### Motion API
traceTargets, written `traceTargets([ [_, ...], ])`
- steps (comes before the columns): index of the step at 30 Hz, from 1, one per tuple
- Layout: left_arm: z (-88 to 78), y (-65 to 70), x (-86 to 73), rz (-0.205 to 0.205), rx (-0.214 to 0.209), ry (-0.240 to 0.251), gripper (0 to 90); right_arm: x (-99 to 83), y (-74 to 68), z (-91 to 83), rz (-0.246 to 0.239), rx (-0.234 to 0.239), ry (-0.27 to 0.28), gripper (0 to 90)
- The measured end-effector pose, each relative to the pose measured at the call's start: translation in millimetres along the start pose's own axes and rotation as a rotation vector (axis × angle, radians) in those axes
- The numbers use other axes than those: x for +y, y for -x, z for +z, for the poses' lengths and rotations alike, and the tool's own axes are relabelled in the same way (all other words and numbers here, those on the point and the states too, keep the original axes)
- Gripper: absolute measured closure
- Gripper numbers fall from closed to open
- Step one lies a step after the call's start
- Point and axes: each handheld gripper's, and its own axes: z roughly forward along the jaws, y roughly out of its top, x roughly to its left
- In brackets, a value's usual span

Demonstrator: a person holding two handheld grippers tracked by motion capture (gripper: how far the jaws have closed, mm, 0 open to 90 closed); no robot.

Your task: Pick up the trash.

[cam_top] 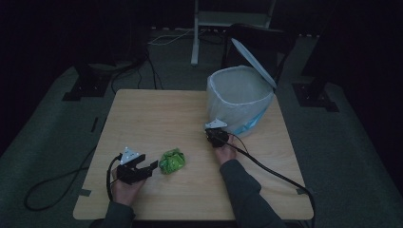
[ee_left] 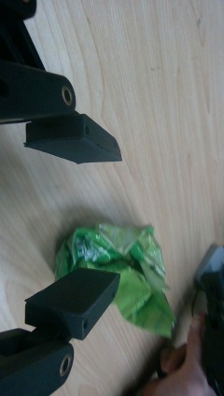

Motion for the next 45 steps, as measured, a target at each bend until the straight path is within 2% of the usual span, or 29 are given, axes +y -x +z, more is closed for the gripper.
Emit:
traceTargets([
  [7, -14.1, 7.9, -1.2, -0.020, -0.017, 0.018, 35.2, 0.3, 0.5, 0.0, -0.002, 0.002, -0.002, 90.0],
  [14, -23.8, 12.9, -7.2, -0.025, -0.024, 0.007, 33.1, 0.1, 0.4, 0.0, -0.005, 0.003, -0.002, 90.0],
  [29, -21.6, 29.1, -11.2, -0.015, -0.059, -0.018, 30.7, 0.1, 0.2, 0.0, -0.009, 0.002, -0.003, 90.0],
  [36, -17.7, 39.9, -11.6, 0.006, -0.084, -0.032, 30.3, 0.0, 0.3, 0.0, -0.012, 0.001, -0.001, 90.0],
  [40, -9.9, 45.0, -12.5, 0.023, -0.078, -0.053, 30.5, -0.1, 0.0, 0.0, -0.010, 0.000, -0.001, 90.0],
  [45, 1.3, 48.0, -11.5, 0.031, -0.044, -0.075, 33.7, -0.1, -0.1, 0.0, -0.012, -0.001, -0.001, 90.0],
])
